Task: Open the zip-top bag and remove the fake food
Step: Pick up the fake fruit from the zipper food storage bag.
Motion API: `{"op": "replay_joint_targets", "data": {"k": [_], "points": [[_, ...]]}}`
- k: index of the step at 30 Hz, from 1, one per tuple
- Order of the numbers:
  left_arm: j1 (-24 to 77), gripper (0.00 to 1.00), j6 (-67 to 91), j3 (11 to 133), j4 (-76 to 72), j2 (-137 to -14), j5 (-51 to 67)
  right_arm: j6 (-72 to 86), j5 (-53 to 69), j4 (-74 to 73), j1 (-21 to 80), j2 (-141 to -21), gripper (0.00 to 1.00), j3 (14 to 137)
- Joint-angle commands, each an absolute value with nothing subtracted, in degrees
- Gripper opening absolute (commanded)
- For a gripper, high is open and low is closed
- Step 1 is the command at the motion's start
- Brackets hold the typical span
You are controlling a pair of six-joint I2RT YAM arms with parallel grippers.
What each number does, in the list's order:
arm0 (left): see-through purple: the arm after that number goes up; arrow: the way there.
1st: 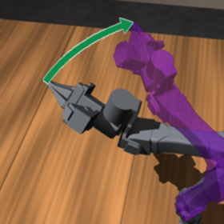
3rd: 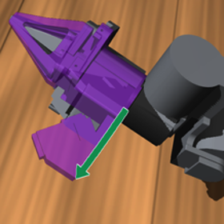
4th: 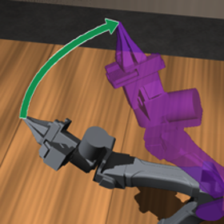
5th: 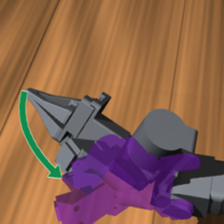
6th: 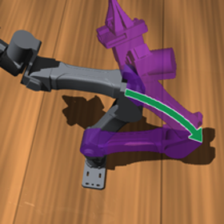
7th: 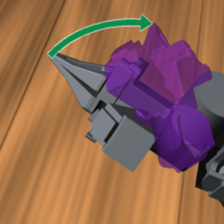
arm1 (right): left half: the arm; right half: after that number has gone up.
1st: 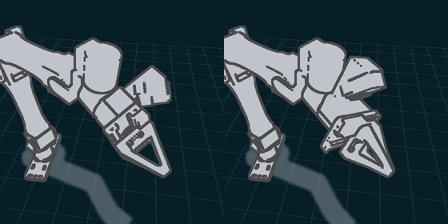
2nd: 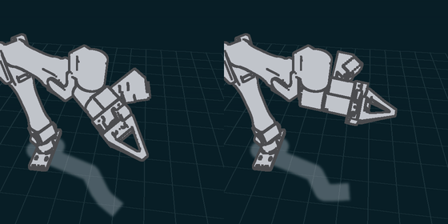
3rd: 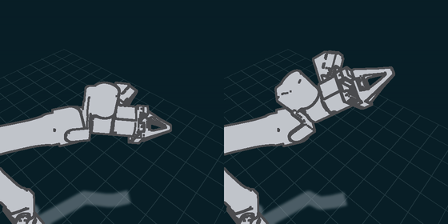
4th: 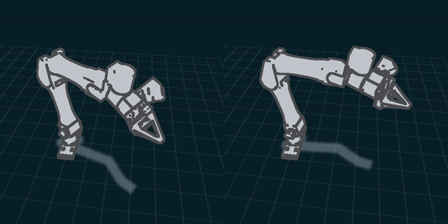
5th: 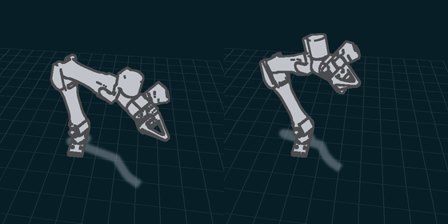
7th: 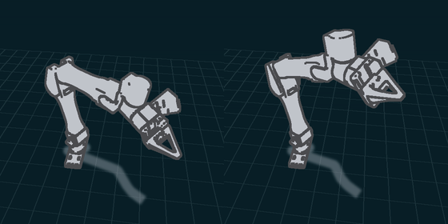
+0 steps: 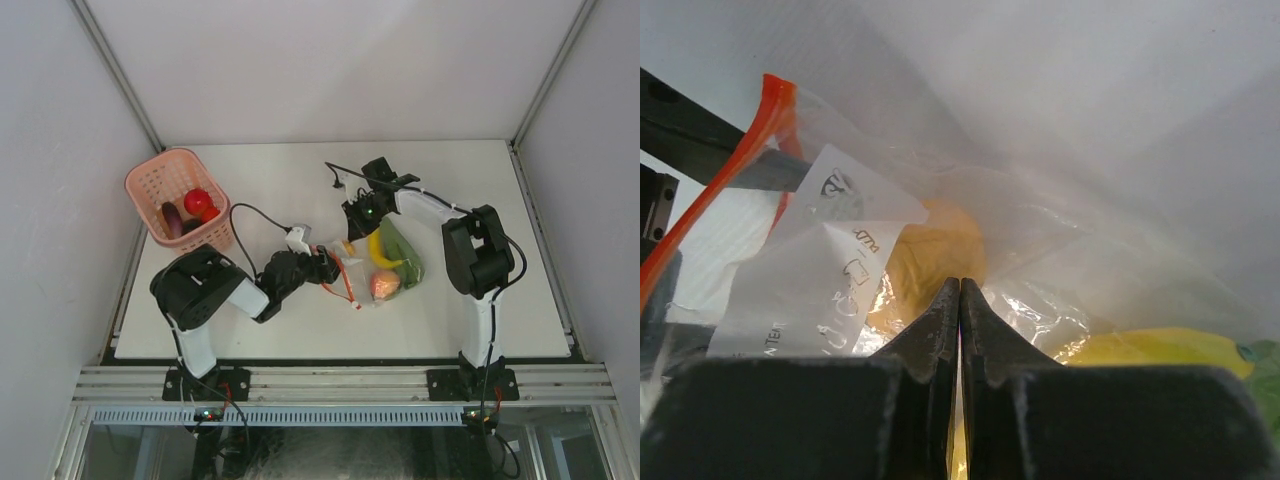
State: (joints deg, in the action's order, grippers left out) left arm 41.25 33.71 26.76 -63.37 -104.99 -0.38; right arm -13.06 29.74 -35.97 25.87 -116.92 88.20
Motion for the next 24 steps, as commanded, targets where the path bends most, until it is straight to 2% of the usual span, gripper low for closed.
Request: {"op": "replay_joint_targets", "data": {"k": [1,11,24], "points": [[42.90,0.79,31.81,29.82,-61.63,-104.99,-3.29,-13.64,32.33,-37.16,26.35,-117.50,0.00,90.63],[43.51,0.86,30.32,35.19,-53.75,-106.72,-7.15,-14.26,35.28,-39.20,26.55,-118.02,0.00,91.33],[43.68,0.85,30.77,38.86,-50.64,-108.81,-6.17,-14.86,39.90,-42.09,27.41,-119.03,0.00,92.61]]}}
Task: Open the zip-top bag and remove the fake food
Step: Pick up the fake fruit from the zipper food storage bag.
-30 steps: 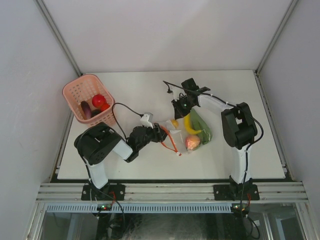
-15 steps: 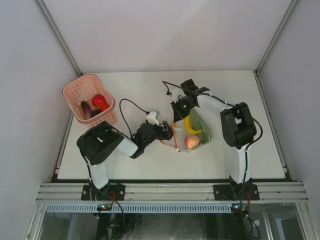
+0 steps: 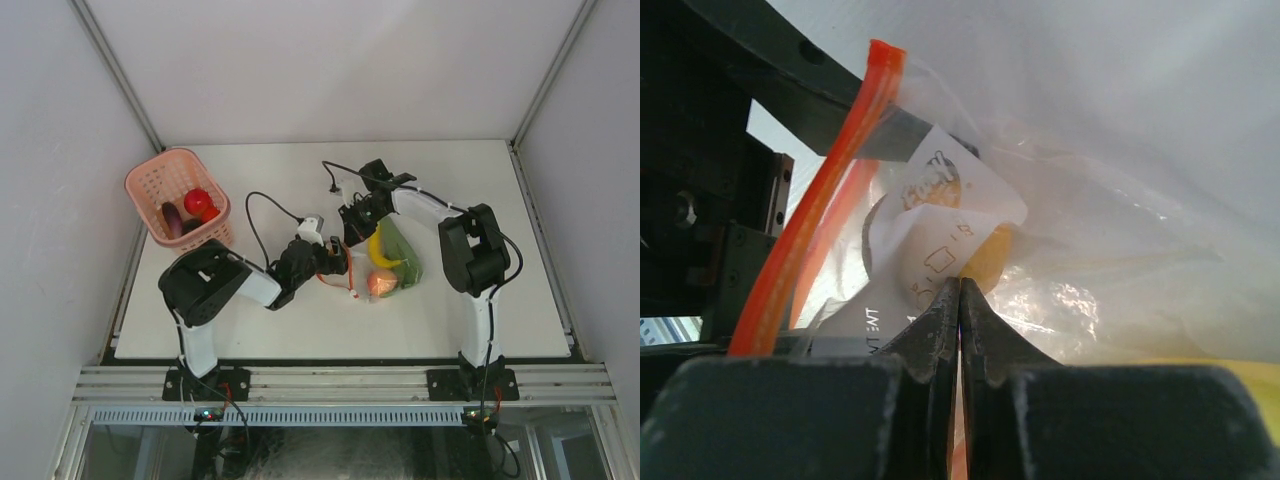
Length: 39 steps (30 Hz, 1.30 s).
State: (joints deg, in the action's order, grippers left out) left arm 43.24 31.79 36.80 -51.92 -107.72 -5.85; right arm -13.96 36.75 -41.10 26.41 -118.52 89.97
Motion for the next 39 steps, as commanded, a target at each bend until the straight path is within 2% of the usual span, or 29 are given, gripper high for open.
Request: {"op": "replay_joint_targets", "data": {"k": [1,5,9,16,23,39], "points": [[43.76,0.84,30.88,38.95,-50.55,-109.00,-6.04,-14.93,40.17,-42.46,27.46,-119.25,0.00,92.82],[43.77,0.75,31.11,38.74,-50.38,-109.16,-6.13,-15.13,40.62,-43.15,27.52,-119.44,0.00,93.19],[43.77,0.55,31.03,37.88,-50.45,-107.97,-6.41,-14.95,39.02,-43.13,27.44,-119.23,0.00,93.22],[43.77,0.40,31.43,33.88,-50.36,-101.71,-5.15,-13.56,36.50,-41.86,25.11,-117.90,0.00,92.07],[43.77,0.31,35.58,29.64,-47.55,-95.01,-0.88,-13.41,34.80,-41.30,22.64,-116.75,0.00,91.19],[42.54,0.26,44.41,23.96,-29.68,-77.65,6.24,-17.00,39.21,-41.87,21.12,-105.11,0.00,88.88]]}}
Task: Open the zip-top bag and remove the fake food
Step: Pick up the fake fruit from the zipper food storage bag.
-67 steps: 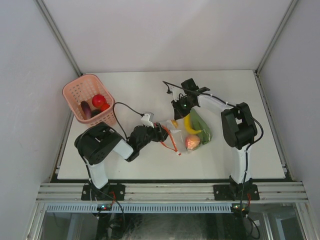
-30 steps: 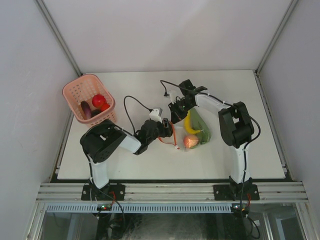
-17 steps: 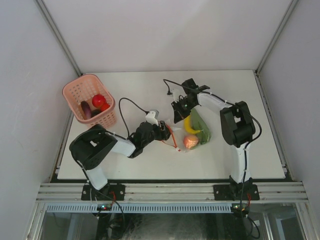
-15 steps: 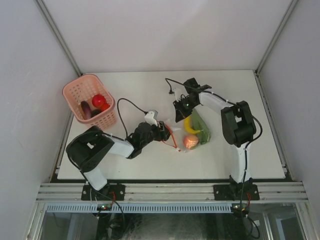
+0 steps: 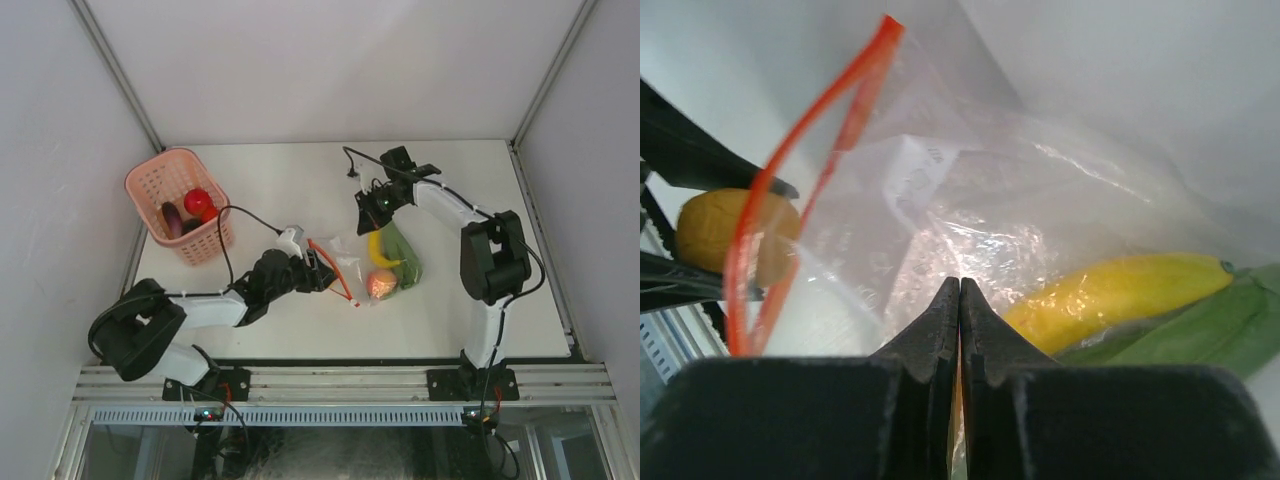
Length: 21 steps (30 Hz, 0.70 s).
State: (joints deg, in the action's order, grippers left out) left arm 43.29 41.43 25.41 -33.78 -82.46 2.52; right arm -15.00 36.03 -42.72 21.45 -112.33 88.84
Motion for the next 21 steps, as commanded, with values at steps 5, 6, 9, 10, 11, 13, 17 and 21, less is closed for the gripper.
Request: {"op": "replay_joint_targets", "data": {"k": [5,6,9,10,11,13,17,21], "points": [[41.54,0.25,47.42,21.05,-27.94,-72.11,10.34,-17.31,41.92,-42.52,20.79,-98.44,0.00,88.33],[41.37,0.25,47.83,20.67,-27.43,-70.79,10.66,-17.52,42.34,-42.45,20.75,-96.93,0.00,88.09],[41.07,0.25,48.16,20.60,-23.74,-66.12,11.03,-18.04,43.40,-42.23,20.67,-92.12,0.00,87.02],[40.98,0.25,48.16,20.90,-22.04,-63.87,10.91,-18.17,43.72,-42.18,20.47,-90.76,0.00,86.87],[40.84,0.25,48.23,21.27,-20.41,-62.14,10.82,-18.19,44.44,-42.01,20.24,-89.27,0.00,86.53],[40.22,0.25,48.45,22.41,-17.29,-58.76,11.39,-17.76,46.77,-41.61,19.49,-86.14,0.00,85.81],[38.67,0.25,49.12,25.62,-11.08,-52.33,12.60,-16.62,52.44,-38.60,17.33,-80.50,0.00,82.02],[36.00,0.25,48.90,29.55,-5.55,-47.61,13.25,-16.39,57.38,-33.20,15.42,-76.17,0.00,75.64]]}}
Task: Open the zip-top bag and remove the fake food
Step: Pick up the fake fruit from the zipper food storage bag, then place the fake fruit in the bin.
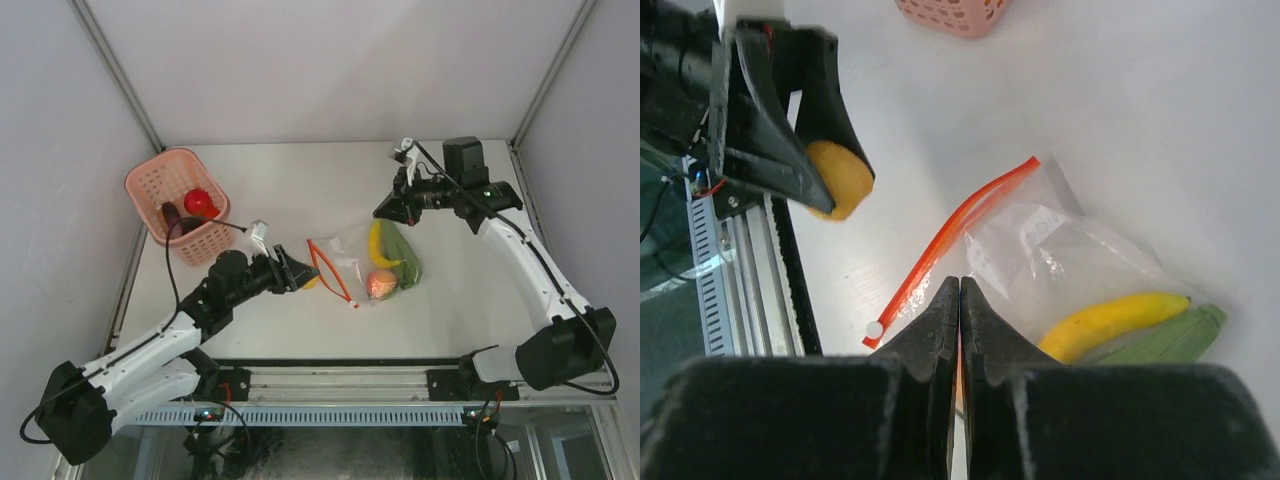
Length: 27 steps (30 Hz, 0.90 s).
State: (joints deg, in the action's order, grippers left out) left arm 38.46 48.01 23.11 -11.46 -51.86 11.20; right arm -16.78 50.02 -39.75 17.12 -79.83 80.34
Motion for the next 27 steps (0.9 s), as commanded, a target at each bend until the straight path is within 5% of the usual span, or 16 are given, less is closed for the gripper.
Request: {"op": "replay_joint_targets", "data": {"k": [1,18,27], "points": [[35.13,0.25,48.95,30.57,-4.63,-46.71,13.59,-15.72,59.34,-31.58,14.79,-75.53,0.00,73.89],[16.08,0.25,29.78,61.39,27.31,-49.14,18.94,-15.79,60.89,-27.41,12.41,-75.06,0.00,68.33],[11.99,0.26,15.46,75.18,44.32,-54.63,9.55,-16.95,60.79,-28.08,11.60,-75.76,0.00,68.09]]}}
